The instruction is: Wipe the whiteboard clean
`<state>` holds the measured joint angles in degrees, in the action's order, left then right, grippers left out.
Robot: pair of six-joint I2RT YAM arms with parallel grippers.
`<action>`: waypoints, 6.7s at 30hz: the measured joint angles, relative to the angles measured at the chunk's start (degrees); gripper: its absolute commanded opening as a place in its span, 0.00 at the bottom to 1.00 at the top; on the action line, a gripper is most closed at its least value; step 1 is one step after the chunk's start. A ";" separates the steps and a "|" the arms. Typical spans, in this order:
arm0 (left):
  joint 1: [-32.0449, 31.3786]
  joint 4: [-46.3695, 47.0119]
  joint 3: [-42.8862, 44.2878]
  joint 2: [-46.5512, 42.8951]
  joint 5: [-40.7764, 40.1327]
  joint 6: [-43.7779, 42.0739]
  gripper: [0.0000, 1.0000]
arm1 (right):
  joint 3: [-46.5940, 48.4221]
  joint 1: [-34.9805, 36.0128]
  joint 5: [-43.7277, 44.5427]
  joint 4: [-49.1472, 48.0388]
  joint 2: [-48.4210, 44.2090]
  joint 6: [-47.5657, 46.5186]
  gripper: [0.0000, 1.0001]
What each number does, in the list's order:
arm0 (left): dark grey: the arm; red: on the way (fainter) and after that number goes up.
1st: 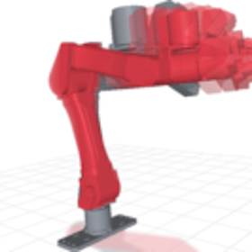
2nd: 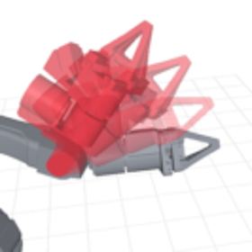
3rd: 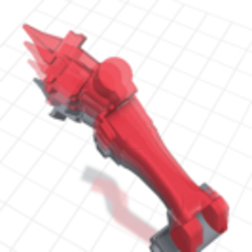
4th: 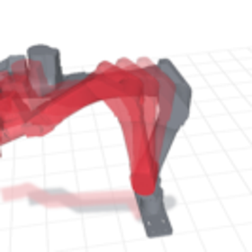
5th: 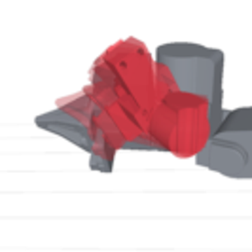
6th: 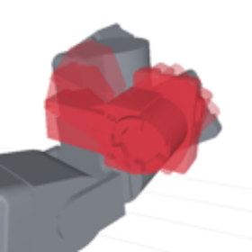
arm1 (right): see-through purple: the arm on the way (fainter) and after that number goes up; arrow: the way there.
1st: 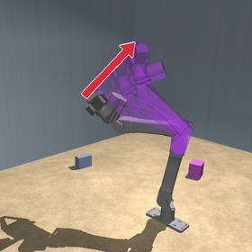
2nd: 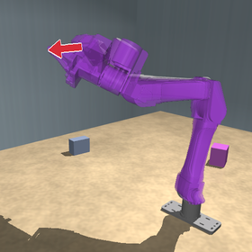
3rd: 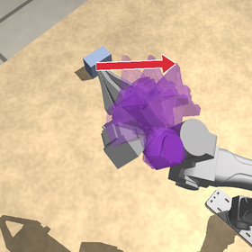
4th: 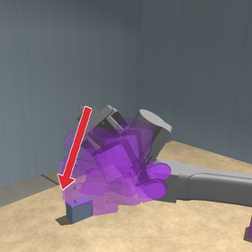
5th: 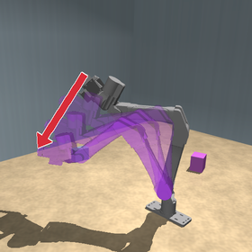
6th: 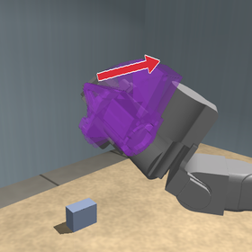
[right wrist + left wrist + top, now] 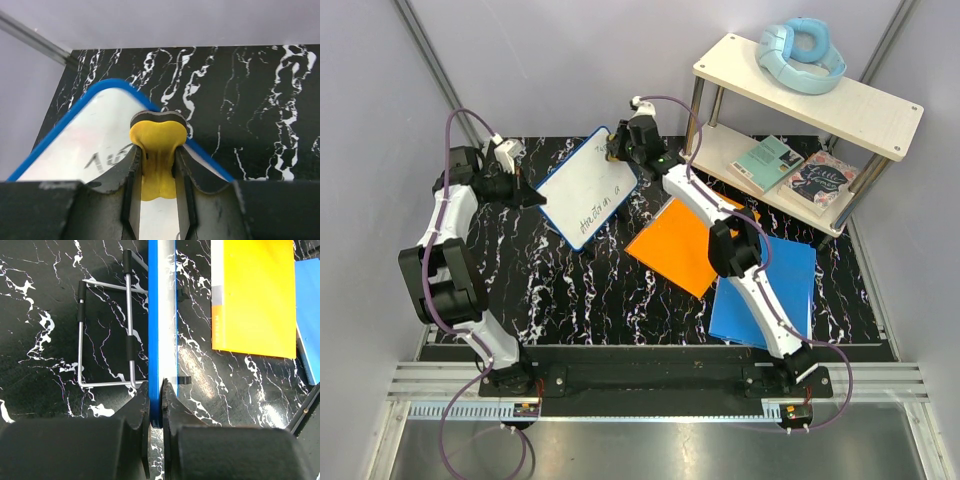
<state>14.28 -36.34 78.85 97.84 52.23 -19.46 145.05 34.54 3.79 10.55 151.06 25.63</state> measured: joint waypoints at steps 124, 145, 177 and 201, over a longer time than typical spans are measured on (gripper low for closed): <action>-1.62 -3.08 -2.03 -4.74 -3.65 -6.01 0.00 | -48.11 -0.35 -5.25 -35.43 -12.33 28.50 0.00; -0.90 -3.82 -2.03 -4.72 -4.66 -4.92 0.00 | -54.51 8.02 -4.52 -35.76 -16.85 33.53 0.00; -1.33 -4.48 -0.98 -3.96 -4.46 -6.49 0.00 | -63.63 13.94 -1.44 -37.66 -21.79 38.73 0.00; -1.70 -5.66 -0.13 -3.58 -4.39 -7.93 0.00 | -56.89 5.01 5.14 -34.88 -20.70 33.24 0.00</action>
<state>12.58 -42.00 78.72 94.26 47.83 -27.40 88.16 39.55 8.93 -24.34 130.37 58.87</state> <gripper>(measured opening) 0.148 0.316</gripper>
